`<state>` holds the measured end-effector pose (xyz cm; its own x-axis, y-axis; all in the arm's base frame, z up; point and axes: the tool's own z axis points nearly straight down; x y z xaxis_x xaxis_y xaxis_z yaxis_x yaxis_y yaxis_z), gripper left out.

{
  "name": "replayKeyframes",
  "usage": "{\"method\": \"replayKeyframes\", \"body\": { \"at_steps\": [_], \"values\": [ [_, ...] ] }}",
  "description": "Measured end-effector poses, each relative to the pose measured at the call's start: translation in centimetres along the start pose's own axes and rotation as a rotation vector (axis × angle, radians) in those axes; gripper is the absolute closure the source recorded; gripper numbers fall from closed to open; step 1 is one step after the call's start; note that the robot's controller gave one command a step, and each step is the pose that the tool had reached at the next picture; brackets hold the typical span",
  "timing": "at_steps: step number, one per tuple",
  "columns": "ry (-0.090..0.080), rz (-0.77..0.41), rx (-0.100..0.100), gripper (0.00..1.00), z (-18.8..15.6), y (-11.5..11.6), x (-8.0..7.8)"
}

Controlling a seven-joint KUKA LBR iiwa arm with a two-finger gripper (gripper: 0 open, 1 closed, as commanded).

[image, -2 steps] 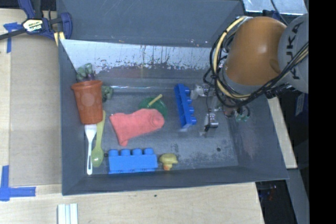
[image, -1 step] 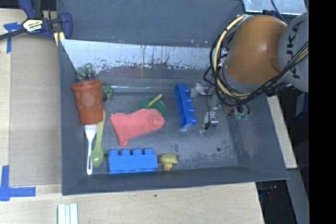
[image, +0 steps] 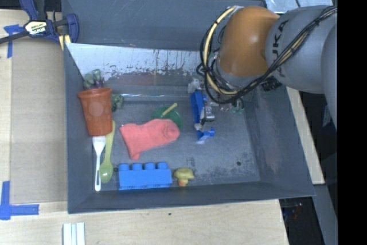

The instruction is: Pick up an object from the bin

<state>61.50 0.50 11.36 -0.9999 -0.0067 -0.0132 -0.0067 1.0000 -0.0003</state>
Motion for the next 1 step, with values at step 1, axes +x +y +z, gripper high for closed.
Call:
{"method": "replayKeyframes", "body": {
  "at_steps": [1],
  "values": [
    [0.000,-0.055,0.002,0.00,1.26,4.74,-0.20]
  ]
}}
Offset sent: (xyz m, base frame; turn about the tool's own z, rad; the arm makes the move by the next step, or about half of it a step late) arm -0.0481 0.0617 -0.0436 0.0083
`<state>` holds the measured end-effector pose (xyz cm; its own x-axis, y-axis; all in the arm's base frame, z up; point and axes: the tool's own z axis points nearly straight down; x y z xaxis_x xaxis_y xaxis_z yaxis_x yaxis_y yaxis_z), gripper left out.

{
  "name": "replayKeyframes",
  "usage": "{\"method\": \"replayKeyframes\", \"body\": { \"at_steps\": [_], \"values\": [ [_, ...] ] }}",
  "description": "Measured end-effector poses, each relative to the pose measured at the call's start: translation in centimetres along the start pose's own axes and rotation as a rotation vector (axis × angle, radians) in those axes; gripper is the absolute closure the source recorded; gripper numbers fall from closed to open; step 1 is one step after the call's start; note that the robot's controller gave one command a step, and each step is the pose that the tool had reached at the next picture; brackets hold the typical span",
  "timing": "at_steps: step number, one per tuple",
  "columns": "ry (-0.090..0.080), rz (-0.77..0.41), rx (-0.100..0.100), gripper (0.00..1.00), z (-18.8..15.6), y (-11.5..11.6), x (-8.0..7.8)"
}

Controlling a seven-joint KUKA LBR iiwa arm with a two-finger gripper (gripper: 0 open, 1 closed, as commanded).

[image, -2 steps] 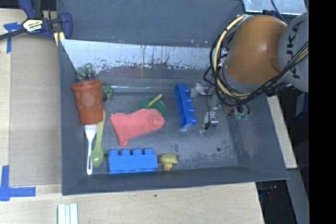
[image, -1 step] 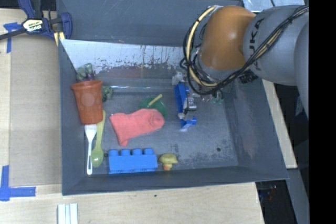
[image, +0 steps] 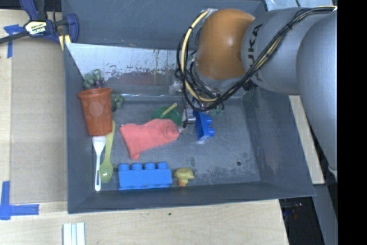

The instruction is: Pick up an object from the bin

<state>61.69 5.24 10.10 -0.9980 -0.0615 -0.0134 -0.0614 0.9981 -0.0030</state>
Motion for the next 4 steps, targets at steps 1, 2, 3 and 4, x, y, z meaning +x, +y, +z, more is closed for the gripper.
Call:
{"method": "replayKeyframes", "body": {
  "at_steps": [1,2,3,4],
  "values": [
    [0.000,0.058,-0.002,0.00,2.5,1.6,4.3],
    [-0.014,0.064,-0.002,0.00,2.8,2.4,9.8],
    [-0.009,0.031,-0.002,0.00,2.8,2.6,12.6],
    [-0.016,0.005,-0.003,1.00,-1.3,8.2,12.3]
  ]
}}
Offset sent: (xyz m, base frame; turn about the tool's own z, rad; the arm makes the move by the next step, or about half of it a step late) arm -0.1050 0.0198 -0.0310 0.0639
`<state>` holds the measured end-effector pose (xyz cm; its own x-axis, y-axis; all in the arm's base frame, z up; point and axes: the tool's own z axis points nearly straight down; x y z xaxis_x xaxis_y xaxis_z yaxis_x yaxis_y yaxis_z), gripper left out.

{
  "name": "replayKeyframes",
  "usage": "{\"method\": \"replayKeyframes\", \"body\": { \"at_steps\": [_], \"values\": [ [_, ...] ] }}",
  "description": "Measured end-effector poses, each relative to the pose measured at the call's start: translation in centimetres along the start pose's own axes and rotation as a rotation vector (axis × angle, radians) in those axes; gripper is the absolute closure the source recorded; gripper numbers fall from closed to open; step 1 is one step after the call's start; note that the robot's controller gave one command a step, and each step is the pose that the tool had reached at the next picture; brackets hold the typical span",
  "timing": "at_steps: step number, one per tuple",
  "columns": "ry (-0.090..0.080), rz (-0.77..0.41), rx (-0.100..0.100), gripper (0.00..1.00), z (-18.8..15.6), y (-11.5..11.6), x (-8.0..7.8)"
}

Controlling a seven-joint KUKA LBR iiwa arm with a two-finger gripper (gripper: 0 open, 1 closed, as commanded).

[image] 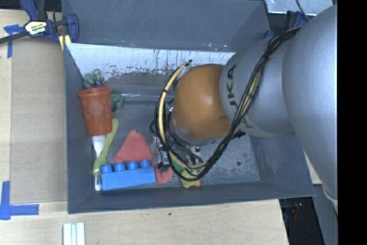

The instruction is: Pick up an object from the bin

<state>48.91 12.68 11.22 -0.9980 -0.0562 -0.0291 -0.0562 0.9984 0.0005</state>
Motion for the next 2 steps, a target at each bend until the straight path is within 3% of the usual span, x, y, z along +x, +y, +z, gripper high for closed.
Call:
{"method": "replayKeyframes", "body": {
  "at_steps": [1,2],
  "values": [
    [0.000,0.000,0.000,0.00,0.00,0.00,0.00],
    [0.000,0.000,0.000,0.00,0.01,0.00,0.00]
  ]
}}
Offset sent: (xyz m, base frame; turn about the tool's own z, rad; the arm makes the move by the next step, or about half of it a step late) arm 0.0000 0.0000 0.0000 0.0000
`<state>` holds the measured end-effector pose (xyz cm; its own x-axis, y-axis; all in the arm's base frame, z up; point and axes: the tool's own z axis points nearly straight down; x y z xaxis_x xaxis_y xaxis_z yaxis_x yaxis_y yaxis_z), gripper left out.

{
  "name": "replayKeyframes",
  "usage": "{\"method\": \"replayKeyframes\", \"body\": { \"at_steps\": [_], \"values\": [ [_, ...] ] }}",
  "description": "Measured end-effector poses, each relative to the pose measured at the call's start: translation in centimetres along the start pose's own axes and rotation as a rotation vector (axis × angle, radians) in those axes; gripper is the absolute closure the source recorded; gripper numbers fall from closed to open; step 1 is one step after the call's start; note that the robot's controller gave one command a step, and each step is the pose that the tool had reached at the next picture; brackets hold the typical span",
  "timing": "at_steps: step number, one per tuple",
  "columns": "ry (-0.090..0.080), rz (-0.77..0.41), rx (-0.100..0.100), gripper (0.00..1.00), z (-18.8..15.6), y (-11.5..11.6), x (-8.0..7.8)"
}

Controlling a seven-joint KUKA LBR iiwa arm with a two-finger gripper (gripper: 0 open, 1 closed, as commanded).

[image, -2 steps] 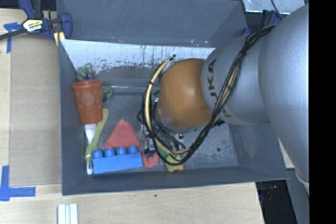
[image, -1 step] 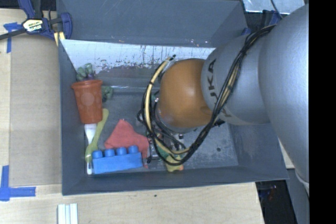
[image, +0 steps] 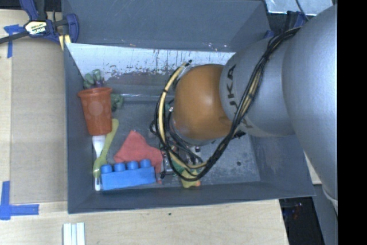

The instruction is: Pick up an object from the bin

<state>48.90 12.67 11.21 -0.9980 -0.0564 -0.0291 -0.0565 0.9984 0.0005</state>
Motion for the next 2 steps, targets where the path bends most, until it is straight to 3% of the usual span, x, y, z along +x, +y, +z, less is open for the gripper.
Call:
{"method": "replayKeyframes", "body": {
  "at_steps": [1,2],
  "values": [
    [-0.003,0.057,-0.001,1.00,4.11,-0.57,0.68],
    [-0.003,0.057,-0.001,1.00,4.11,-0.57,0.68]
  ]
}}
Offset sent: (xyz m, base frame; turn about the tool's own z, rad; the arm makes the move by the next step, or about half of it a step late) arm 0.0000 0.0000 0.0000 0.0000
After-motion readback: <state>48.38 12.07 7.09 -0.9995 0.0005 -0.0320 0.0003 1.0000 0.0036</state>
